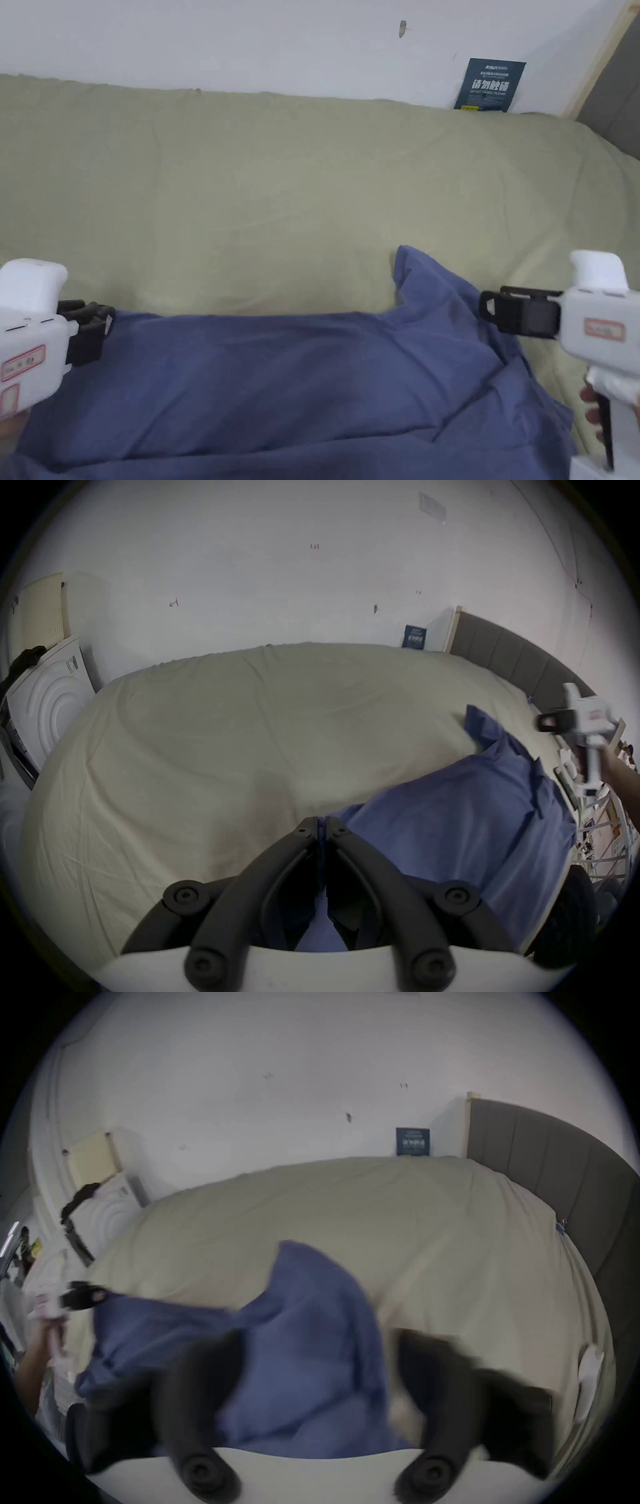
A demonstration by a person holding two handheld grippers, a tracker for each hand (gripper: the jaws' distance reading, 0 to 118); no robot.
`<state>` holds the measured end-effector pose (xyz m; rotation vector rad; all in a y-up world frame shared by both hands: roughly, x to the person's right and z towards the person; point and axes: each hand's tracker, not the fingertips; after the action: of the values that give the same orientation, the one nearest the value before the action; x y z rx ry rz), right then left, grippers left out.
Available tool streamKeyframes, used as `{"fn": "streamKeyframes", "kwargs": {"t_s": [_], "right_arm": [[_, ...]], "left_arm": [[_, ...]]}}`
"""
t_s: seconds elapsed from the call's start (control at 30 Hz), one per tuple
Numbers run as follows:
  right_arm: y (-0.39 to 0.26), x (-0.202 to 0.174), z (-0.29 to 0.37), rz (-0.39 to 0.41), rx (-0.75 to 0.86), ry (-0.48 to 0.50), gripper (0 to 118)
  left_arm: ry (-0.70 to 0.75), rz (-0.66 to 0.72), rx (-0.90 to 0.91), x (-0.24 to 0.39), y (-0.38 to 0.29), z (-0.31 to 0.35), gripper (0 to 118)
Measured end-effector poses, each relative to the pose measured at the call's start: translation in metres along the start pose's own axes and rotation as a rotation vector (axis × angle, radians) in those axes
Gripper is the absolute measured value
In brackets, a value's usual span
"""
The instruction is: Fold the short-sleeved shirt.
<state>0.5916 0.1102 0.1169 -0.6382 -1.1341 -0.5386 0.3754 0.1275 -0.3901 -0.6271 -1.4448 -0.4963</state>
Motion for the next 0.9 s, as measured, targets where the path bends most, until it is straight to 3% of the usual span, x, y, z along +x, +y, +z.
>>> {"fn": "streamKeyframes", "kwargs": {"t_s": [0.2,0.27,0.3,0.33,0.37,0.43,0.5,0.7,0.9], "right_arm": [[0.017,0.005,-0.079,-0.065,-0.144,-0.130,112],[0.009,-0.003,-0.092,-0.044,-0.221,-0.150,109],[0.005,-0.007,-0.096,-0.042,-0.253,-0.142,96],[0.001,-0.011,-0.097,-0.035,-0.273,-0.124,72],[-0.002,-0.018,-0.094,-0.023,-0.261,-0.126,62],[-0.002,-0.020,-0.080,-0.004,-0.220,-0.129,1],[0.001,-0.023,-0.067,0.005,-0.181,-0.167,1],[0.015,-0.018,-0.005,-0.063,-0.067,-0.085,1],[-0.010,-0.024,0.118,0.000,0.090,0.025,1]], "left_arm": [[-0.016,-0.023,0.013,-0.003,0.006,0.010,0],[-0.005,-0.036,0.007,-0.007,0.006,0.004,0],[-0.004,-0.037,-0.001,-0.009,0.006,0.003,0],[-0.010,-0.034,-0.006,-0.012,0.006,0.001,0],[-0.009,-0.034,-0.013,-0.014,0.005,-0.003,0],[-0.002,-0.039,-0.025,-0.017,0.004,-0.006,0],[0.004,-0.046,-0.038,-0.019,0.003,-0.011,0],[0.028,0.007,-0.042,-0.029,0.006,0.003,0],[0.000,0.013,0.044,-0.016,-0.013,0.108,0]]}}
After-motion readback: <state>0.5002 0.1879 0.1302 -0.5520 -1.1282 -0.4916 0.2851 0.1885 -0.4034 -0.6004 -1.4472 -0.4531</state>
